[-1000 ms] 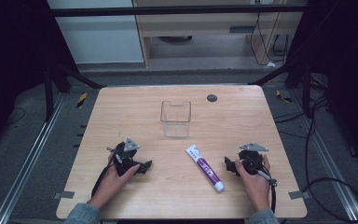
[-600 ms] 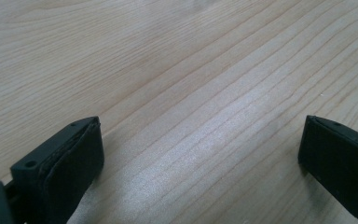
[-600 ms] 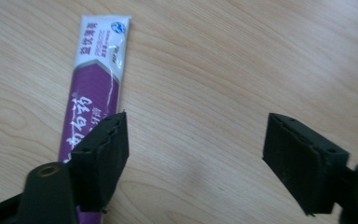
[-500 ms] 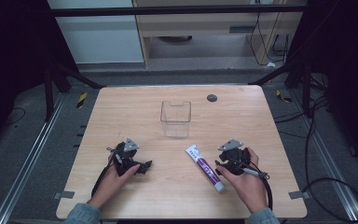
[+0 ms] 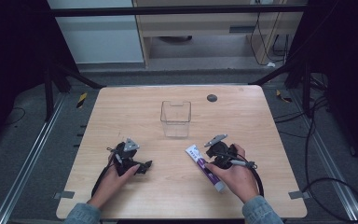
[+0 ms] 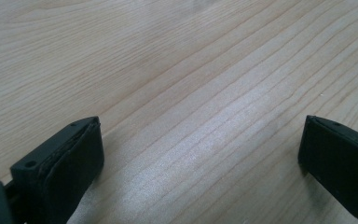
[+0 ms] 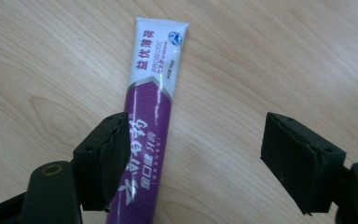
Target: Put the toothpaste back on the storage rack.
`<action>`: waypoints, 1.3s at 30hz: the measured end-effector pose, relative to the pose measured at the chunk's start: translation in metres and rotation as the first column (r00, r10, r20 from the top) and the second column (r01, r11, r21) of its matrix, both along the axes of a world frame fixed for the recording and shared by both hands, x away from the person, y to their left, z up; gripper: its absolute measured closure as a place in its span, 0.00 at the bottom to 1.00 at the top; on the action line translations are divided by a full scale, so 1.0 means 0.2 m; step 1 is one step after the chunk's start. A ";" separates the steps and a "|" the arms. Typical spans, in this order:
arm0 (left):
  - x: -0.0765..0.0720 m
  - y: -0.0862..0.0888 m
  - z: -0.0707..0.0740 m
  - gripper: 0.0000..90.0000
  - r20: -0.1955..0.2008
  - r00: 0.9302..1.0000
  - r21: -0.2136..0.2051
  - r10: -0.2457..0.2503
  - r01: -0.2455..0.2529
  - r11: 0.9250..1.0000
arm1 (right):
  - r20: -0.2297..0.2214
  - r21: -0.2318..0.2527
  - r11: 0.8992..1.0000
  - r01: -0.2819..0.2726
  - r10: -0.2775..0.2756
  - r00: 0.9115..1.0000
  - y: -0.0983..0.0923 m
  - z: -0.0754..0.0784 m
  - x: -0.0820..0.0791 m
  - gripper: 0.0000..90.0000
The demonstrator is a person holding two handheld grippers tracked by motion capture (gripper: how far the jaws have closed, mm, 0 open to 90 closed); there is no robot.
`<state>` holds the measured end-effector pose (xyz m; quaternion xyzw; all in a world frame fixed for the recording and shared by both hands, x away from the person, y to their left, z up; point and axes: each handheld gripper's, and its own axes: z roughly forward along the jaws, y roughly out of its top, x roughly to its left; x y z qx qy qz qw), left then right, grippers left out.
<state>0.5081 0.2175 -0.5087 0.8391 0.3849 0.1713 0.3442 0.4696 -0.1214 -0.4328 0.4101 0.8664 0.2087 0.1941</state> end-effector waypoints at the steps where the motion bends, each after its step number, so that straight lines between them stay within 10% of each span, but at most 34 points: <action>1: 0.00 0.00 0.00 0.00 0.000 1.000 0.000 0.000 0.000 1.000 | 0.000 0.000 1.000 0.000 0.000 1.000 0.00 0.00 0.00 0.27; 39: 0.00 0.00 0.00 0.00 0.000 1.000 0.000 -0.001 0.001 1.000 | -0.180 0.022 1.000 0.001 0.003 0.984 0.16 -0.15 0.10 0.46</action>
